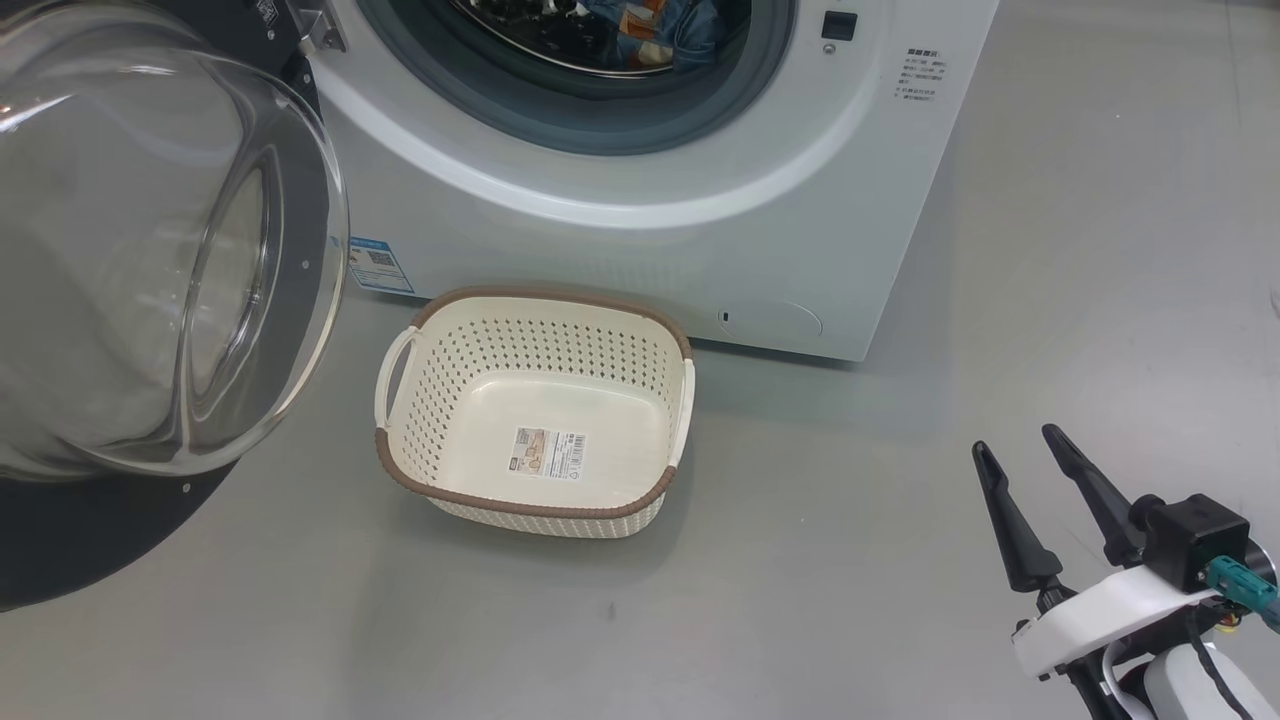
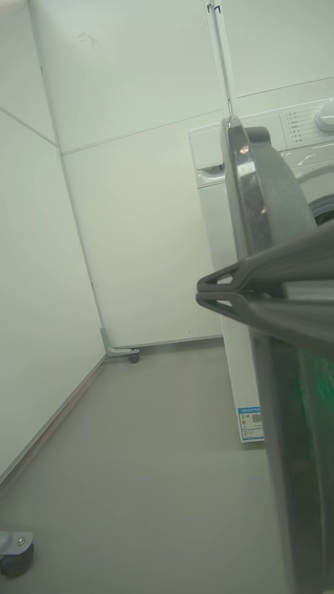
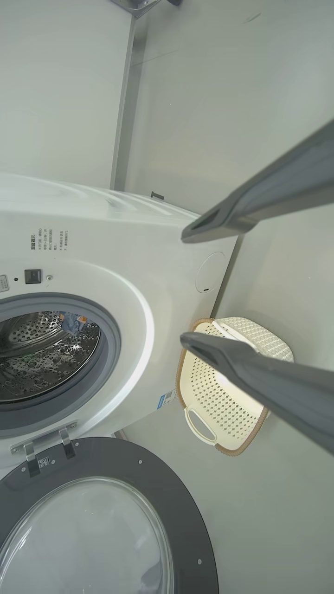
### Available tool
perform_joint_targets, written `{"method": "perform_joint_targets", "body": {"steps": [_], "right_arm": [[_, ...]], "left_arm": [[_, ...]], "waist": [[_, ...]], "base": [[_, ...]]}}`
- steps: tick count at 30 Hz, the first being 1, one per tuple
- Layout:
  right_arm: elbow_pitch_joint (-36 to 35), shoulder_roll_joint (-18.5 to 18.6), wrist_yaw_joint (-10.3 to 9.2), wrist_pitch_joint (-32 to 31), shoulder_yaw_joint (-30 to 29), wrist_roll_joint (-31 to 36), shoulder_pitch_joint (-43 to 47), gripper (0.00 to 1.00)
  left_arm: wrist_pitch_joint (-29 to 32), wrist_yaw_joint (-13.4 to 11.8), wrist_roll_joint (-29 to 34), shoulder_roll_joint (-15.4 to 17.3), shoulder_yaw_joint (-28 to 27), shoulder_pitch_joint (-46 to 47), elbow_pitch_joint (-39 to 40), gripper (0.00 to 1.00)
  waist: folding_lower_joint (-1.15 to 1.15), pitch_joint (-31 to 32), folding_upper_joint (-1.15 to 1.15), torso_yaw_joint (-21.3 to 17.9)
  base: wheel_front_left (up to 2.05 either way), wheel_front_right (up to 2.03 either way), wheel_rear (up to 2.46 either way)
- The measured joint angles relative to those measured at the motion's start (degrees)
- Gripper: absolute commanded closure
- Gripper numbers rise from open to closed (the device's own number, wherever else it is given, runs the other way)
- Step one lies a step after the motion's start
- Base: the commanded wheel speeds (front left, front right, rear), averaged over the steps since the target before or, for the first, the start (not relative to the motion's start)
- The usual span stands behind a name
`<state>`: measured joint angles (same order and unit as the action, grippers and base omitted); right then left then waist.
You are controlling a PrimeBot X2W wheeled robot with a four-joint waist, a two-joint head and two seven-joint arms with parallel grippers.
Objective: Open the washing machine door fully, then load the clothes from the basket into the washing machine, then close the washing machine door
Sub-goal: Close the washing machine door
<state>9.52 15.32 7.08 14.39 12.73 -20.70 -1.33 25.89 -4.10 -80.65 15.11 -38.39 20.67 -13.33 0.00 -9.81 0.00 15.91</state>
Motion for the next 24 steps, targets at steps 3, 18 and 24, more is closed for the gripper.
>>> {"method": "perform_joint_targets", "body": {"steps": [3, 18, 24], "right_arm": [[0.1, 0.0, 0.0, 0.0, 0.1, 0.0, 0.0, 0.0], [0.6, -0.1, 0.0, 0.0, 0.1, -0.6, 0.0, 0.0], [0.9, -0.3, 0.0, 0.0, 0.1, -0.7, 0.0, 0.0]], "left_arm": [[2.2, -0.1, -1.4, 0.0, 0.2, -0.6, 0.2, 1.0], [9.8, -1.2, -3.4, -0.8, 3.0, -3.1, 1.7, 1.0], [14.2, -1.4, -6.5, -1.2, 4.3, -4.0, 3.1, 1.0]], "waist": [[0.0, 0.1, 0.0, 0.2], [0.0, 0.8, 0.0, 0.7], [0.0, 1.2, 0.0, 1.0]], "base": [[0.0, 0.0, 0.0], [0.0, 0.0, 0.0], [0.0, 0.0, 0.0]]}}
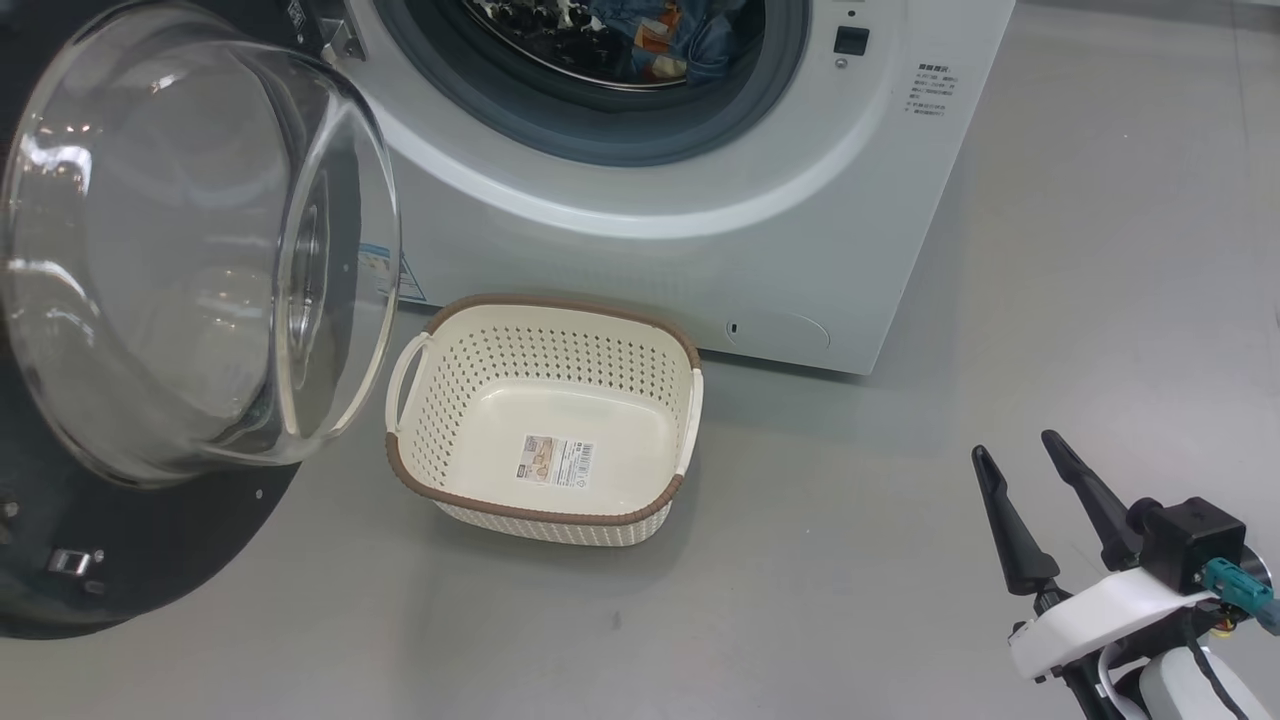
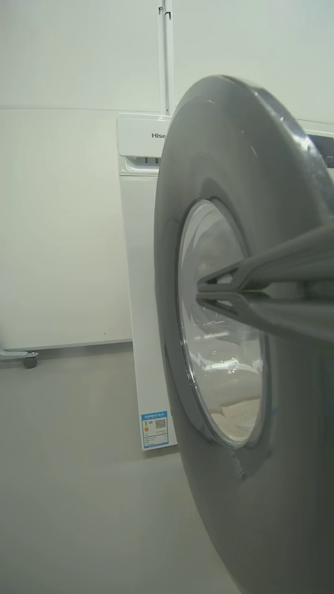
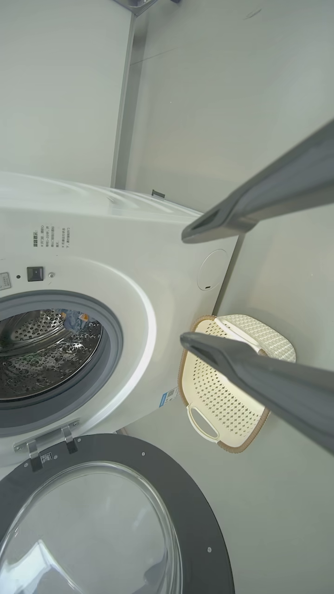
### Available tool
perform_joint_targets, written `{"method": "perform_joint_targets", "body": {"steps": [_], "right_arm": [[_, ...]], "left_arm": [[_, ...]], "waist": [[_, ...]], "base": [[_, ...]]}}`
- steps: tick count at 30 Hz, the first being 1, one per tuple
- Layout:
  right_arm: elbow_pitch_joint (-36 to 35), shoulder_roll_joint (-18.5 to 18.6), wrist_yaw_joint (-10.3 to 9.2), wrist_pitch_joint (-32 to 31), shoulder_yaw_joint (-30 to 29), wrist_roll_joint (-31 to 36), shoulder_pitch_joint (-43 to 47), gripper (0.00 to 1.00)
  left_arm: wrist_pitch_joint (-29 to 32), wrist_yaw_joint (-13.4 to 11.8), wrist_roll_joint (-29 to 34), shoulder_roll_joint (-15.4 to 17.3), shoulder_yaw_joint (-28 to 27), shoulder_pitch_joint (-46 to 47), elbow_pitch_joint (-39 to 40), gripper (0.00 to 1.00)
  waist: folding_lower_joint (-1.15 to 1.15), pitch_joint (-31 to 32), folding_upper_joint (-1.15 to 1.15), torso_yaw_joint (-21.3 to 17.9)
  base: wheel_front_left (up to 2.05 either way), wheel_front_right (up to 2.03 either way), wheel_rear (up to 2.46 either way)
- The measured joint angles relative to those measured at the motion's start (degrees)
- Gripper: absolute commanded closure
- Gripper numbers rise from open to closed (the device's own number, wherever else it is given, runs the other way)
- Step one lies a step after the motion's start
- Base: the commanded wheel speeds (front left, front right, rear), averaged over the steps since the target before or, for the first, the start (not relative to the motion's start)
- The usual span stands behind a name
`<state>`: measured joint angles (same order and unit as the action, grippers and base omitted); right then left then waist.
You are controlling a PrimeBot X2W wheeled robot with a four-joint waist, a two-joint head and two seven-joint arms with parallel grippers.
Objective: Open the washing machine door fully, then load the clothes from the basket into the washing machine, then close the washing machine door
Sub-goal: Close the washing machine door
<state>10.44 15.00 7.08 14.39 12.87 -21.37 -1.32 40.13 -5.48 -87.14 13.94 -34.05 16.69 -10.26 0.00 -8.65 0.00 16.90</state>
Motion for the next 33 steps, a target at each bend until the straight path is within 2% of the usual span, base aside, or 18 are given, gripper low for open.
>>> {"method": "perform_joint_targets", "body": {"steps": [5, 17, 27, 33], "right_arm": [[0.3, -0.5, 0.0, 0.0, 0.4, -0.3, 0.0, 0.0], [1.6, -1.9, 0.0, 0.0, 1.2, -0.4, 0.3, 0.0], [2.1, -2.5, 0.0, 0.0, 2.5, -0.4, 0.3, 0.0], [2.6, -2.7, 0.0, 0.0, 2.7, -0.4, 0.1, 0.0]], "left_arm": [[4.7, -0.3, -2.8, -1.3, 2.6, -0.9, 1.6, 1.0], [13.6, -0.6, -4.7, -3.7, 8.3, -6.3, 6.2, 1.0], [16.4, -0.4, -7.3, -7.9, 10.2, -10.6, 11.4, 1.0], [17.4, 1.6, -7.8, -10.8, 12.6, -12.4, 14.7, 1.0]], "waist": [[0.0, 0.4, 0.0, 0.3], [0.0, 2.5, 0.0, 0.3], [0.0, 3.0, 0.0, -2.0], [0.0, 2.9, 0.0, -4.2]], "base": [[0.0, 0.0, 0.0], [0.0, 0.0, 0.0], [0.0, 0.0, 0.0], [0.0, 0.0, 0.0]]}}
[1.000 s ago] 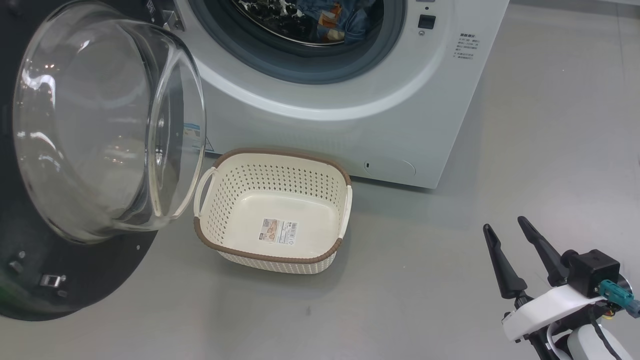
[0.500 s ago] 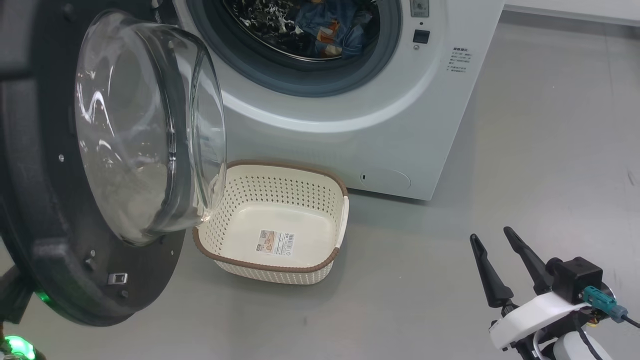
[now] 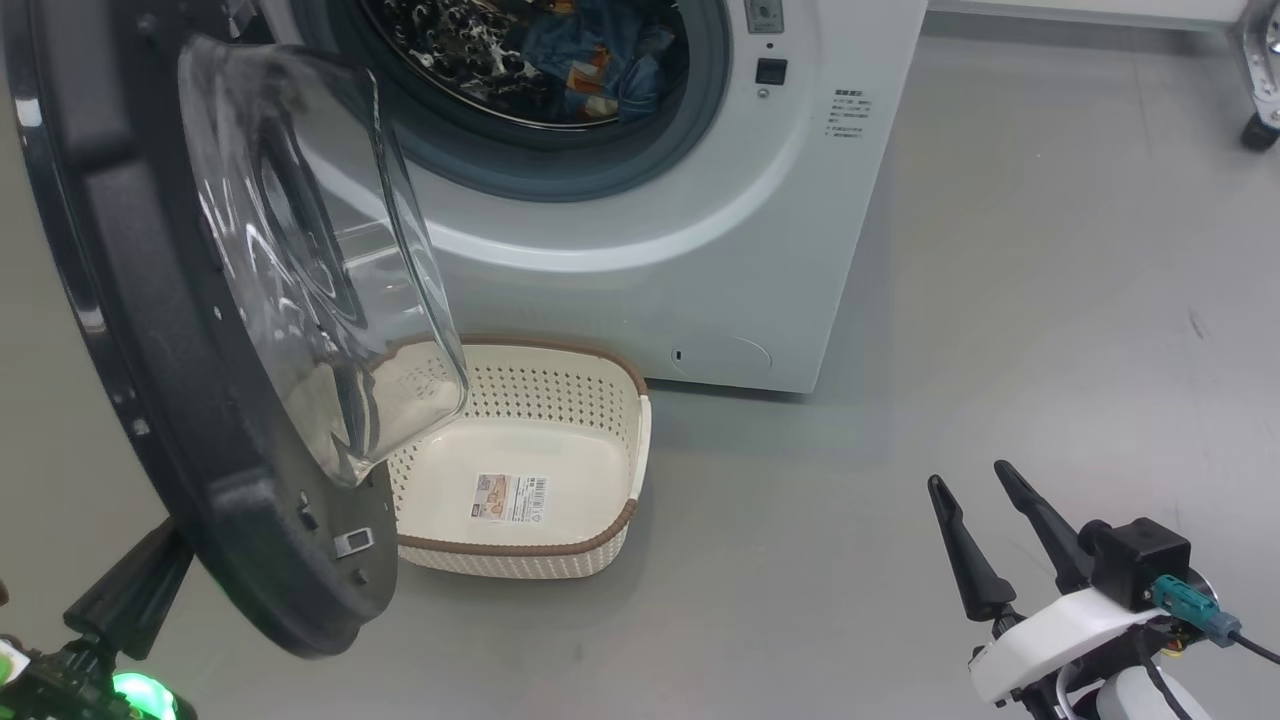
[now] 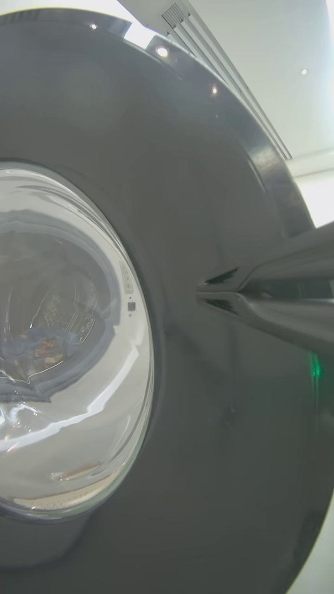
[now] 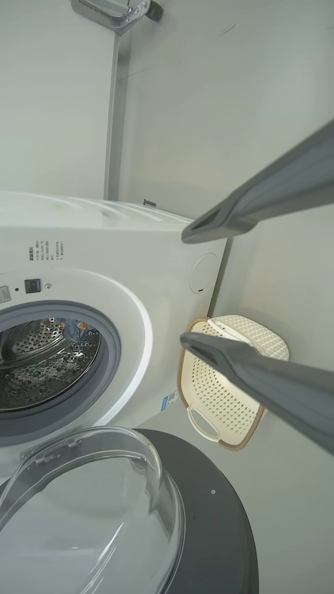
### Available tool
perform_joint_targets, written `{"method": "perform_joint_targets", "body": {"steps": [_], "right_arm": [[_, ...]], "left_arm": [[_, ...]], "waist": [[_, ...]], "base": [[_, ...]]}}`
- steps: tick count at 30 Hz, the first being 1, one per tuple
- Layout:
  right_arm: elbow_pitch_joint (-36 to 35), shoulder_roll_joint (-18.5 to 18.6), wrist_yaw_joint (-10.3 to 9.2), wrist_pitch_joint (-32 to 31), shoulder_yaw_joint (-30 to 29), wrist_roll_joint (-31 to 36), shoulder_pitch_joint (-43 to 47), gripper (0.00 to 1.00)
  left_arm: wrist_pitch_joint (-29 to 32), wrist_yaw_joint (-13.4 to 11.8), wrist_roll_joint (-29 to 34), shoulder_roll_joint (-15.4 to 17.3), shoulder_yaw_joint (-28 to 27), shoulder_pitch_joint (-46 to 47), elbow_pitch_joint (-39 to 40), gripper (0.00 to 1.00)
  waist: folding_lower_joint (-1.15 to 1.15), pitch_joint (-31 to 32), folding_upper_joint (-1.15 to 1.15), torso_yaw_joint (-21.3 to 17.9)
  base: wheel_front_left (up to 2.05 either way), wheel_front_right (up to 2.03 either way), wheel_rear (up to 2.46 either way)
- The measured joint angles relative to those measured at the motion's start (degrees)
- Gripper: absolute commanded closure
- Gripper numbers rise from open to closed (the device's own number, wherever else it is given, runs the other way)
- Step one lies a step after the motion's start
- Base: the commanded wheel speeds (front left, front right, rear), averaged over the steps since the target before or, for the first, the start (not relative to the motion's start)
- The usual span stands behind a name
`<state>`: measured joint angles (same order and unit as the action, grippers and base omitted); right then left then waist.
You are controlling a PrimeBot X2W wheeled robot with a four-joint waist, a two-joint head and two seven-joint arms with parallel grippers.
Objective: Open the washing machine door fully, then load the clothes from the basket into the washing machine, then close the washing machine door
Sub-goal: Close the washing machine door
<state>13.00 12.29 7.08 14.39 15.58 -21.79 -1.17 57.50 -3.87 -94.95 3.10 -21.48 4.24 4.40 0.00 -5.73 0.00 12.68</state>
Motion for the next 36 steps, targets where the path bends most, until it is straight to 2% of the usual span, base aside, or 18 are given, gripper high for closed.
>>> {"method": "perform_joint_targets", "body": {"steps": [6, 14, 28, 36], "right_arm": [[0.3, 0.0, 0.0, 0.0, -0.1, 0.0, -0.1, 0.0], [0.6, -0.2, 0.0, 0.0, -0.1, -0.1, -0.6, 0.0], [1.0, -0.1, 0.0, 0.0, 0.1, -0.6, -2.1, 0.0], [1.0, -0.2, 0.0, 0.0, 0.5, -1.2, -3.3, 0.0]], "left_arm": [[0.0, 2.0, -0.4, -0.9, 3.3, -1.1, 3.1, 1.0], [-2.2, 3.3, -0.2, -1.2, 7.0, -1.3, 5.1, 1.0], [-15.2, 7.4, 1.1, -1.2, 12.8, 1.6, 4.0, 1.0], [-22.9, 8.1, 2.4, -1.2, 16.1, 5.3, 1.6, 1.0]], "waist": [[0.0, -0.1, 0.0, -2.9], [0.0, -0.3, 0.0, -7.6], [0.0, -2.1, 0.0, -16.0], [0.0, -3.9, 0.0, -20.3]], "base": [[0.0, 0.0, 0.0], [0.0, 0.0, 0.0], [0.0, 0.0, 0.0], [0.0, 0.0, 0.0]]}}
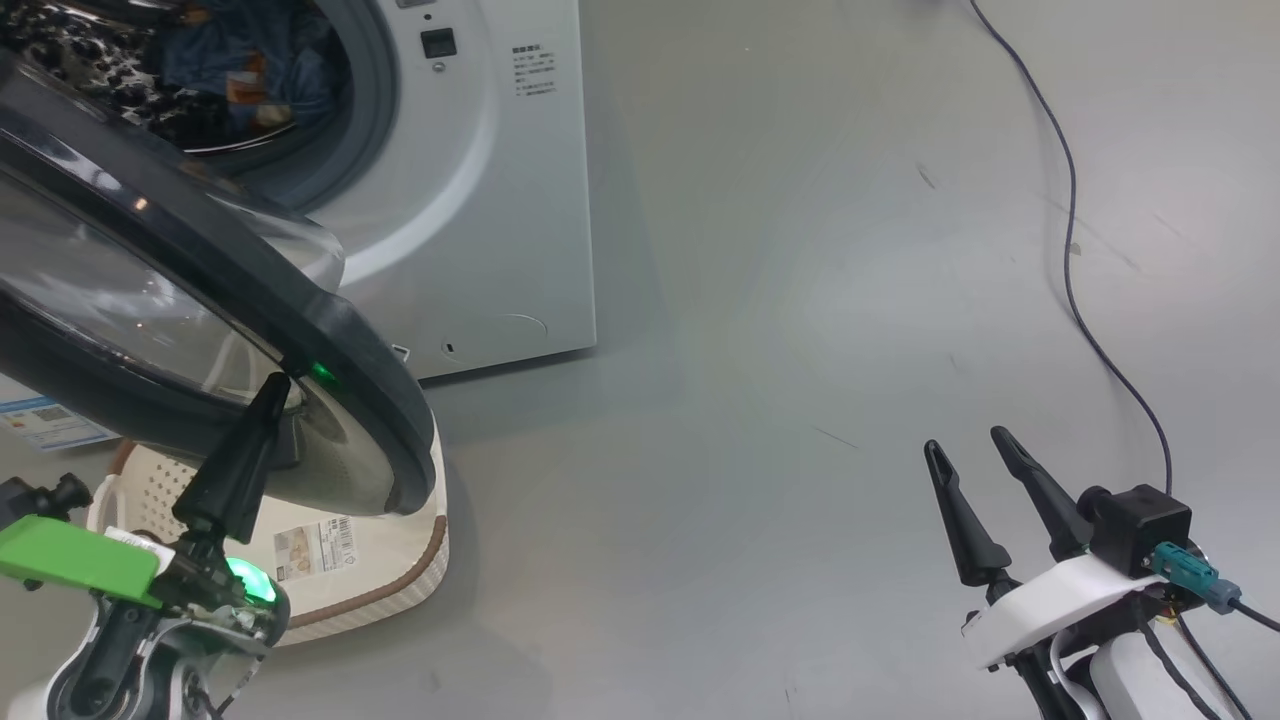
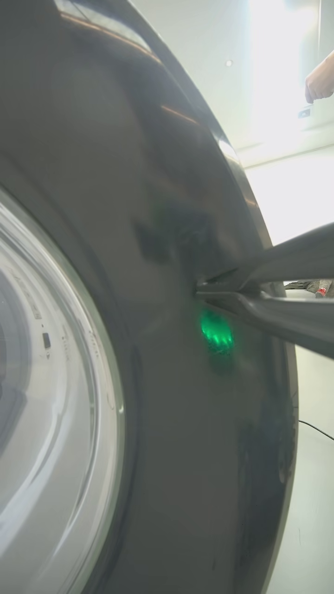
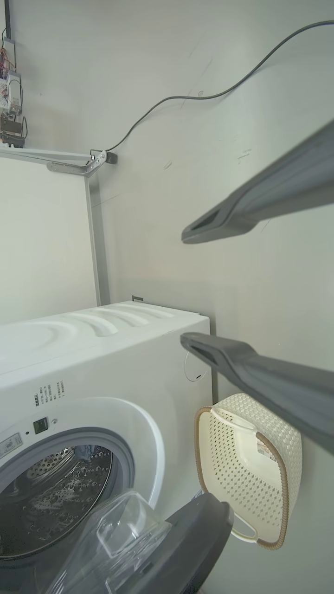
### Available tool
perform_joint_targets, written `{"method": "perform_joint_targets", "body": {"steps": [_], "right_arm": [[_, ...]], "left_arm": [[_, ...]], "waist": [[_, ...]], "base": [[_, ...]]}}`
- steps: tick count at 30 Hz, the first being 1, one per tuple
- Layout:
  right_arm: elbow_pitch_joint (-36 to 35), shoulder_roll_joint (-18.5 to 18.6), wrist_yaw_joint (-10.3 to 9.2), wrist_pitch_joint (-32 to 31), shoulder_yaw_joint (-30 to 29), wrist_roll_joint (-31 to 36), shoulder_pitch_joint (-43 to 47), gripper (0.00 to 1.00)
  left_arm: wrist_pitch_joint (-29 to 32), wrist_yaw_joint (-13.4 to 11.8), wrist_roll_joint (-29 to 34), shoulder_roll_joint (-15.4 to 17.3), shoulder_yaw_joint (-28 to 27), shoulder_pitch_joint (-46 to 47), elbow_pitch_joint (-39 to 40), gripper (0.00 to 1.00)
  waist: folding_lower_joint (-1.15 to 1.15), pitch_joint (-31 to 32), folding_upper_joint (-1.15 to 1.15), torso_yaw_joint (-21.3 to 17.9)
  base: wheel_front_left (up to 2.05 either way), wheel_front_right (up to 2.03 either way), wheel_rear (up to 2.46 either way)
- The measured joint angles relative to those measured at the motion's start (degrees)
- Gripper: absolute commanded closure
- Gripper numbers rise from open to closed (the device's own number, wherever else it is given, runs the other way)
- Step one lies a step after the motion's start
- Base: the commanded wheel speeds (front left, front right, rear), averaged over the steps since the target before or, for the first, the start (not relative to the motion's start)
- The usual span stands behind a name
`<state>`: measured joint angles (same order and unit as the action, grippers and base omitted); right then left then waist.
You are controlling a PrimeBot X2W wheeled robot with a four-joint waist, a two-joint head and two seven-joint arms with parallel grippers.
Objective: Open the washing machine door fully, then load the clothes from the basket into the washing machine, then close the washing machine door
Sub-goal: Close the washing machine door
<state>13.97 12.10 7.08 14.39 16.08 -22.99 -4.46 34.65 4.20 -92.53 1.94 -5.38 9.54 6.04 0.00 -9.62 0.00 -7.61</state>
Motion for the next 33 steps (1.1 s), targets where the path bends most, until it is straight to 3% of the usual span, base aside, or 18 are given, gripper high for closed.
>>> {"method": "perform_joint_targets", "body": {"steps": [12, 33], "right_arm": [[0.0, -0.3, 0.0, 0.0, -2.1, -0.9, -0.8, 0.0], [0.9, -1.2, 0.0, 0.0, -3.8, -0.9, 0.6, 0.0]], "left_arm": [[-8.9, 1.2, 0.0, 0.0, 4.4, 3.9, -5.6, 1.0], [-20.4, 2.3, 1.9, -0.1, 3.7, -0.4, -12.0, 1.0]], "waist": [[0.0, -2.3, 0.0, -3.5], [0.0, 3.4, 0.0, 1.7]], "base": [[0.0, 0.0, 0.0], [0.0, 0.0, 0.0]]}}
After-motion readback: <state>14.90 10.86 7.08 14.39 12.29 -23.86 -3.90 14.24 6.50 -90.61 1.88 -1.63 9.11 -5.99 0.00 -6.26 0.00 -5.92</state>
